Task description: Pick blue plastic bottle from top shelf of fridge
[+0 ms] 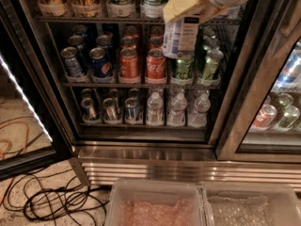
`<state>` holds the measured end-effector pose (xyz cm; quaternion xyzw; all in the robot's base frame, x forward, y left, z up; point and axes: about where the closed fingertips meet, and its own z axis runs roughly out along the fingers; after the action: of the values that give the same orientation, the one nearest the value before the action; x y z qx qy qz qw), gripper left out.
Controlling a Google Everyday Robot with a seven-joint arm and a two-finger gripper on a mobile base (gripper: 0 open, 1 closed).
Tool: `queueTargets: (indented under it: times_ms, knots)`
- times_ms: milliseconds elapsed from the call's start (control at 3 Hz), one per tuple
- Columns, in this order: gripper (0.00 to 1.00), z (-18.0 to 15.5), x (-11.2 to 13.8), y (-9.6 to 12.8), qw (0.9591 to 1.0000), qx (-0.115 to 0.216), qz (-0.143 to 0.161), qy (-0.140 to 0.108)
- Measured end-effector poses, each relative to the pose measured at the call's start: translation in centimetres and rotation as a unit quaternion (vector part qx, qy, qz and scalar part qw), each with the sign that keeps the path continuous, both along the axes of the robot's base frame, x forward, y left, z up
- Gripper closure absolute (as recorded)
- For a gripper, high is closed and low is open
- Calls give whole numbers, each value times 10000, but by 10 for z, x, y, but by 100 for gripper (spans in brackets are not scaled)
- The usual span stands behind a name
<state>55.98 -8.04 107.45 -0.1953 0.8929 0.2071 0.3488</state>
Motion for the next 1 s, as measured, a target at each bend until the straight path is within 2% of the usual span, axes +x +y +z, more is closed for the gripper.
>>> queueTargets:
  times_ms: [333, 667, 1000]
  knots:
    - [100, 0, 0, 0, 10000, 0, 0, 0]
    - [100, -10, -8, 6, 9999, 22, 72, 147]
    - [100, -11, -18, 14, 9997, 116, 105, 180]
